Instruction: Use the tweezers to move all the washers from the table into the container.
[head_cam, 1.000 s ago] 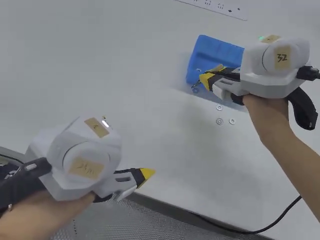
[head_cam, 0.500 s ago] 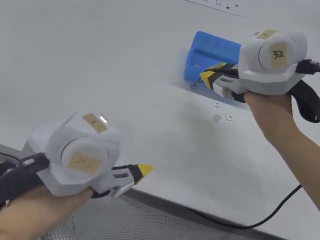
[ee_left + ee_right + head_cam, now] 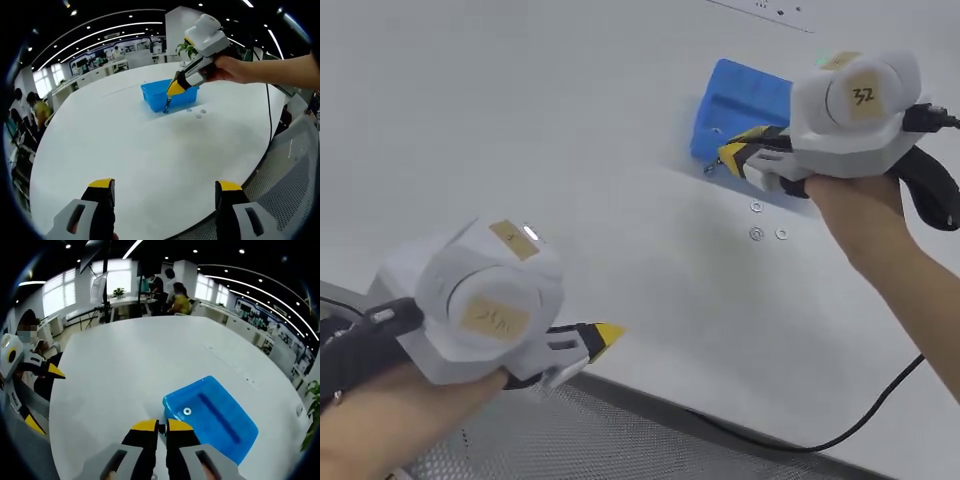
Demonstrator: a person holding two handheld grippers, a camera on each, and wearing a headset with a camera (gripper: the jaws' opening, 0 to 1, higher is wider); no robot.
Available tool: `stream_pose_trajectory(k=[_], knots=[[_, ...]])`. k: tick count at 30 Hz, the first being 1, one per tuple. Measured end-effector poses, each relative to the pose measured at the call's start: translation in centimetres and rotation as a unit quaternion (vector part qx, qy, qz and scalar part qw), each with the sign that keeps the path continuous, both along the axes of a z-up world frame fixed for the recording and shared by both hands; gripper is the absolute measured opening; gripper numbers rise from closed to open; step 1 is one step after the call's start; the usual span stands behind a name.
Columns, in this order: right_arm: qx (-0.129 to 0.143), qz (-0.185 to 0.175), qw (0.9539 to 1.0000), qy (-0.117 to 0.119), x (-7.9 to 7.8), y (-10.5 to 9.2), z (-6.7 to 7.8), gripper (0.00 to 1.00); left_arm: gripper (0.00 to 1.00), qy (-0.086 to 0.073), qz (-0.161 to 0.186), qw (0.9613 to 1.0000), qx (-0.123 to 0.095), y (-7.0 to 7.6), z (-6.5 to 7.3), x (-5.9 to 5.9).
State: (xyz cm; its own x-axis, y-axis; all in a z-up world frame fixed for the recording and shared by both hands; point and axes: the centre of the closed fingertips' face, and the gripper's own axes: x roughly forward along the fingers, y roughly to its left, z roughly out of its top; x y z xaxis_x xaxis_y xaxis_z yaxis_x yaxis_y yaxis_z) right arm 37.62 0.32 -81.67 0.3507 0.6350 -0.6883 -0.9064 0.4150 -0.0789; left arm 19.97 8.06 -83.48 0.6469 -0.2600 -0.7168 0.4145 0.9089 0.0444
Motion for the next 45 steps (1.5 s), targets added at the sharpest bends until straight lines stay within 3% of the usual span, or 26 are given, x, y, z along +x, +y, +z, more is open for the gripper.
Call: stream_pose_trajectory(k=[4,8,12,14,17,21,26,28,31,33,36,38,39,41,45], knots=[[-0.01,0.004,0.9999,0.005,-0.4,-0.2,0.4,0.01,0.84,-0.001,0.001,1.0,-0.001,0.0,0.1,0.0],[-0.032,0.034,0.9985,0.028,-2.1,-0.8,0.7,0.0,0.83,0.0,-0.001,1.0,0.0,-0.1,0.0,0.0],[-0.077,0.062,0.9948,0.026,-3.0,-1.8,0.1,0.0,0.83,-0.001,-0.002,1.0,-0.002,-0.1,0.0,0.0],[-0.083,0.066,0.9942,0.017,-3.3,-1.8,-0.2,0.0,0.83,0.0,-0.003,1.0,-0.001,-0.1,0.0,0.0],[-0.084,0.064,0.9942,0.023,-3.5,-1.8,-0.6,0.01,0.83,0.001,-0.004,1.0,0.0,-0.1,0.0,-0.1],[-0.067,0.058,0.9956,0.031,-3.8,-1.3,-0.8,0.01,0.83,0.001,-0.002,1.0,0.001,-0.1,-0.1,0.0],[-0.047,0.049,0.9977,0.009,-3.5,-0.7,-0.8,0.01,0.83,0.002,-0.001,1.0,0.002,0.0,-0.1,0.0],[-0.03,0.036,0.9989,-0.008,-3.2,-0.6,-0.7,0.0,0.83,0.003,-0.002,1.0,0.003,0.0,-0.1,-0.1],[0.008,-0.002,0.9999,-0.013,-2.9,-0.7,-0.5,0.0,0.82,0.004,-0.002,1.0,0.004,0.0,-0.2,-0.1],[0.036,-0.019,0.9992,-0.006,-3.0,-0.6,-0.5,0.0,0.82,0.005,-0.003,1.0,0.006,0.0,-0.2,-0.1],[0.037,-0.022,0.999,-0.01,-3.0,-0.8,-0.5,0.0,0.82,0.006,-0.003,1.0,0.005,0.0,-0.2,-0.1],[0.042,-0.029,0.9987,0.002,-3.0,-0.6,-0.4,0.0,0.82,0.005,-0.006,0.9999,0.006,-0.1,-0.2,-0.1],[0.048,-0.036,0.998,0.021,-3.1,-0.5,-0.4,0.0,0.82,0.006,-0.007,0.9999,0.006,-0.1,-0.2,-0.1],[0.052,-0.039,0.9976,0.023,-2.8,-0.6,-0.2,0.0,0.82,0.006,-0.008,0.9999,0.006,-0.2,-0.2,-0.2],[0.085,-0.051,0.9947,0.027,-2.0,-0.2,1.0,0.01,0.83,0.002,-0.003,1.0,0.001,-0.1,-0.1,0.0]])
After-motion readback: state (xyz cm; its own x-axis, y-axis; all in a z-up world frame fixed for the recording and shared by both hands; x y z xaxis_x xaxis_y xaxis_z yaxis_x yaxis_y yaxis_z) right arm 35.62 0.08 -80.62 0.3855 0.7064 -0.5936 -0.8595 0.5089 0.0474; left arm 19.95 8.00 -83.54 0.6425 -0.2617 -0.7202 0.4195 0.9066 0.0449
